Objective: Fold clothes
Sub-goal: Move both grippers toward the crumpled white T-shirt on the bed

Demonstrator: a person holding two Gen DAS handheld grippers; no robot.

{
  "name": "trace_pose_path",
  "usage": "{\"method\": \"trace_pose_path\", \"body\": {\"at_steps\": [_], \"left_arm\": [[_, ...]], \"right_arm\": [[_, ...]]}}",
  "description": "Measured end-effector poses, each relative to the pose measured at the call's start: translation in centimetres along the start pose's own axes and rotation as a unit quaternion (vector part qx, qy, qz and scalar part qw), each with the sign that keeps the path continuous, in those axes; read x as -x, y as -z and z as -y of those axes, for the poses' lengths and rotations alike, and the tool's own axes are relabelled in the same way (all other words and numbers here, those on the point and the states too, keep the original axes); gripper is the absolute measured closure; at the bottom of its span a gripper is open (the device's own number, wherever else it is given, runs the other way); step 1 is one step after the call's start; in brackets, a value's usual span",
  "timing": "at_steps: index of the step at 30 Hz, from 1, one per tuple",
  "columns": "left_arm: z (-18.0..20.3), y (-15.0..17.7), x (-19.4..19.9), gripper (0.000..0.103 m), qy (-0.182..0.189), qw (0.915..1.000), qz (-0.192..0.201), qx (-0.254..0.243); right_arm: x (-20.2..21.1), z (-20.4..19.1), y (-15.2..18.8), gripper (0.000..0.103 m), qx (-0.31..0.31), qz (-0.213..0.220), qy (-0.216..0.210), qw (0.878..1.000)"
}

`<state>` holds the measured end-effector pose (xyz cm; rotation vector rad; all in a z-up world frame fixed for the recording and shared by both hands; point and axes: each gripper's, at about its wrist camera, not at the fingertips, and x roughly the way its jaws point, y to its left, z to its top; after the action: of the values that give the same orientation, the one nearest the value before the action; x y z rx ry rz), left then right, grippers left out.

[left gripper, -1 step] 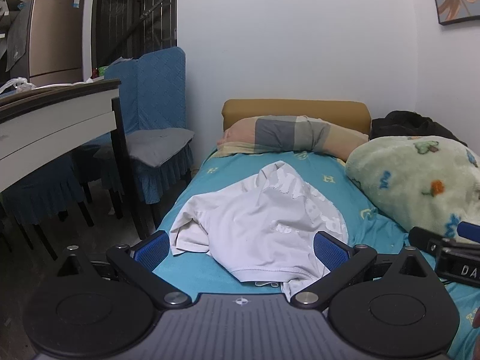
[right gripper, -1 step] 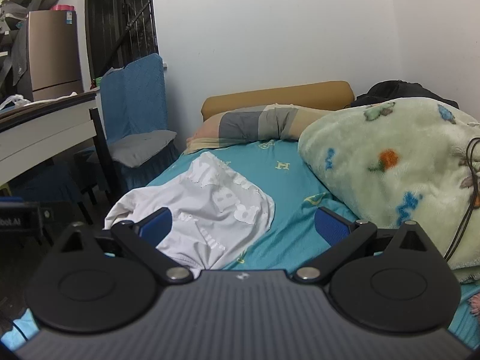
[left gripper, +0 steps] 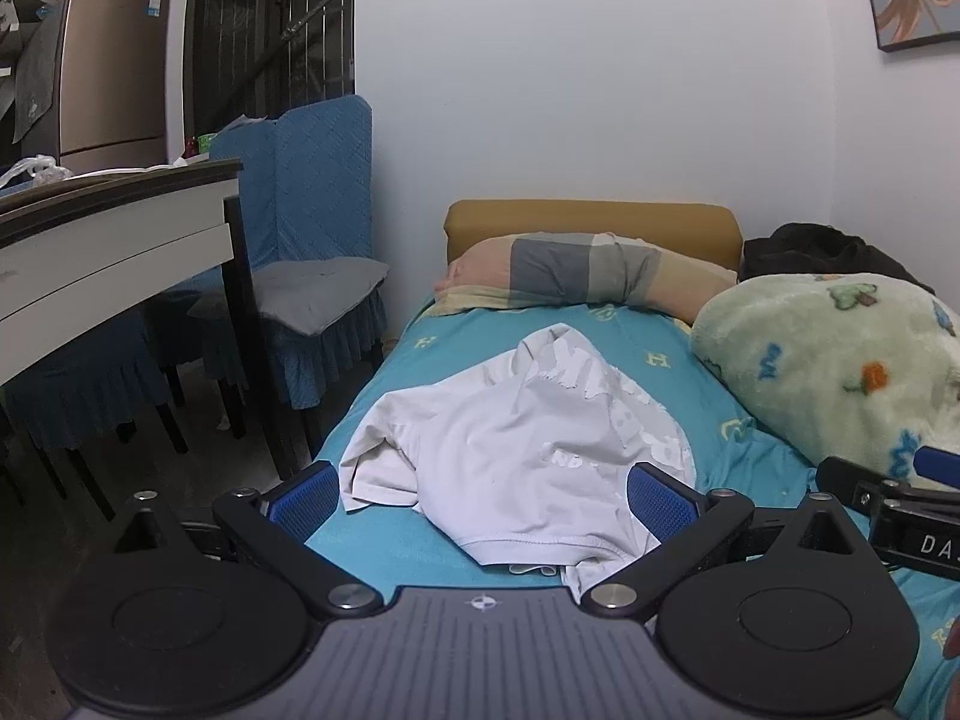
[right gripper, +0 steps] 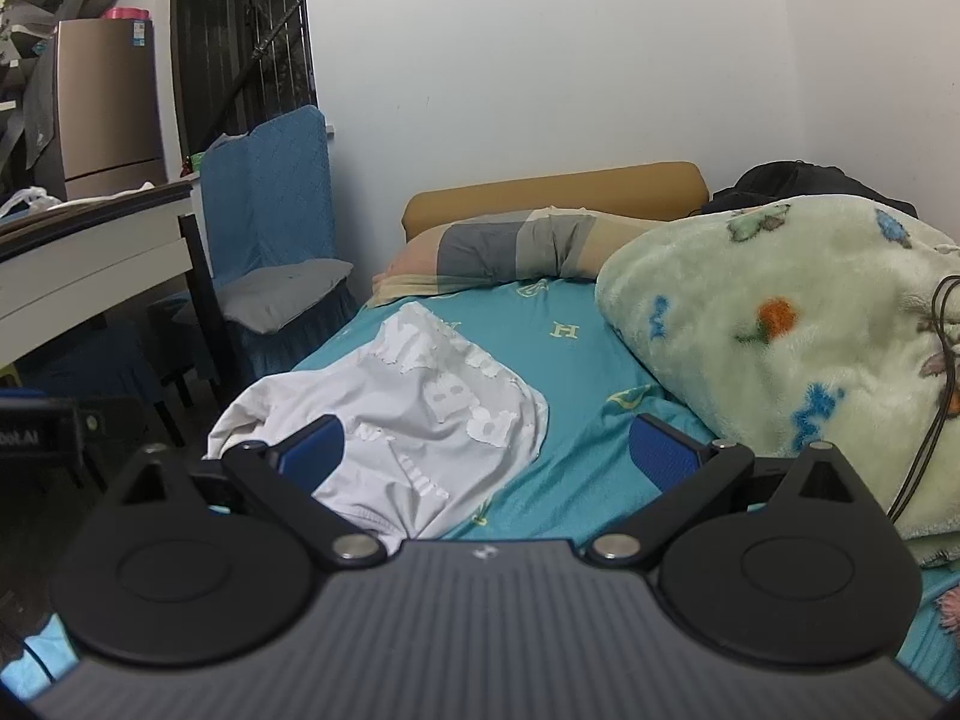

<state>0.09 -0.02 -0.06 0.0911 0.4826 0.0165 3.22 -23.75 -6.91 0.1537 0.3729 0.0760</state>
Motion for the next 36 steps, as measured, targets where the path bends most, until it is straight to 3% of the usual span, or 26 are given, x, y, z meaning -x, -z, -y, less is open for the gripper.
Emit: {"method": "trace_pose_path", "body": {"at_steps": [8,14,23,30,33,36], "left_arm": [[0.6,0.5,0.1,0.0,0.009,0.9999,0.008,-0.005],[0.7,2.1,-1.7,0.0,0.015,0.9994,-0.029,-0.009],[0.1,1.4,-1.0,0.0,-0.006,0.9997,-0.022,-0.009],[-0.1,-1.2,-2.6,0.0,-0.009,0.9968,0.008,-0.079],[-0.6,-1.2,-4.5,0.0,0.012,0.9951,-0.006,-0.098],[-1.1,-0.1,-7.4,0.0,0.026,0.992,-0.043,-0.116]], "right_arm": [[0.2,0.2,0.1,0.0,-0.004,0.008,0.003,1.0],[0.3,0.3,0.2,0.0,-0.007,0.013,0.005,1.0],[0.9,0.9,0.2,0.0,-0.023,0.016,0.018,0.999],[1.3,1.5,0.5,0.0,-0.04,0.013,0.033,0.999],[1.1,1.9,1.0,0.0,-0.058,0.003,0.008,0.998],[0.7,2.0,1.6,0.0,-0.069,0.005,0.013,0.998]]}}
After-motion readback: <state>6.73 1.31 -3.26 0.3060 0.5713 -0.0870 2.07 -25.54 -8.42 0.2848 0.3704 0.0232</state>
